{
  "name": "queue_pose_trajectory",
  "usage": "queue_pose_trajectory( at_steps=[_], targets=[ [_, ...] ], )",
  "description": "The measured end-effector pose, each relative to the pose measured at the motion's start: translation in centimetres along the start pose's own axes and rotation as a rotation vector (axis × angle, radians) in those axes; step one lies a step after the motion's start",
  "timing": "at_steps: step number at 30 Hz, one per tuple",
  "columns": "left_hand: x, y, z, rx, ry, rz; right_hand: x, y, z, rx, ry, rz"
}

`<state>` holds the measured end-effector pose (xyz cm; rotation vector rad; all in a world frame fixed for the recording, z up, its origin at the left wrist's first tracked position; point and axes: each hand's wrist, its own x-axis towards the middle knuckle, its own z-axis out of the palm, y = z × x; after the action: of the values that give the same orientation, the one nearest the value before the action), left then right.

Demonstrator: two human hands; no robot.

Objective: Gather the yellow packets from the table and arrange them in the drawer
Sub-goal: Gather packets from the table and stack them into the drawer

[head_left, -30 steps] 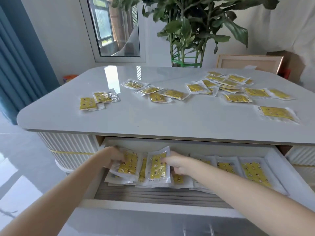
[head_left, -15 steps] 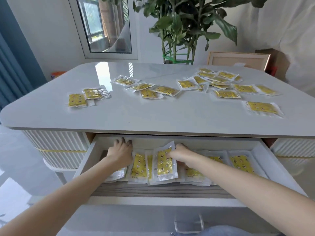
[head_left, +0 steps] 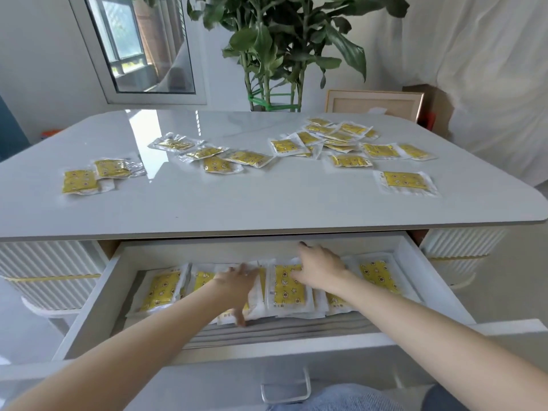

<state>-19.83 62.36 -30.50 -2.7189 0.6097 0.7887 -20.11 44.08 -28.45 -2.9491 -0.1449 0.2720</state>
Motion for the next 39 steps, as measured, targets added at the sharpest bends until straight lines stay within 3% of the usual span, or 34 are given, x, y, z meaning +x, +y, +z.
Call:
queue_pose_trajectory(
  at_steps=[3, 5, 10, 15, 22, 28, 35, 39],
  targets=[
    [-0.3, -0.4, 0.4, -0.019, 0.019, 0.032, -0.1, -0.6, -0.1, 0.09, -0.224, -0.158],
    [-0.7, -0.6, 0.3, -0.023, 0.016, 0.059, -0.3, -0.6, 0.3, -0.024, -0.329, -0.195],
    [-1.1, -1.0, -0.1, -0.048, -0.01, 0.09, -0.4, -0.5, 0.8, -0.137, -0.366, -0.22],
    [-1.6, -1.5, -0.3, -0.131, -0.011, 0.099, -0.9, -0.5, 0.1, -0.103, -0.355, -0.219],
    [-5.7, -1.2, -3.1, -0.361, 0.261, 0.061, -3.1, -0.4, -4.3, 0.172, -0.149, -0.231],
    [-10.0, -0.1, -6.4, -0.604, 0.463, 0.166, -6.1, 0.3, -9.6, 0.364, 0.027, -0.254],
    [-10.5, 0.8, -12.7, -0.769, 0.672, 0.191, -5.8, 3.4, -13.4, 0.442, 0.336, -0.115],
    [-8.8, 2.2, -16.0, -0.776, 0.703, 0.205, -4.3, 6.6, -14.6, 0.418, 0.411, 0.01]
  ],
)
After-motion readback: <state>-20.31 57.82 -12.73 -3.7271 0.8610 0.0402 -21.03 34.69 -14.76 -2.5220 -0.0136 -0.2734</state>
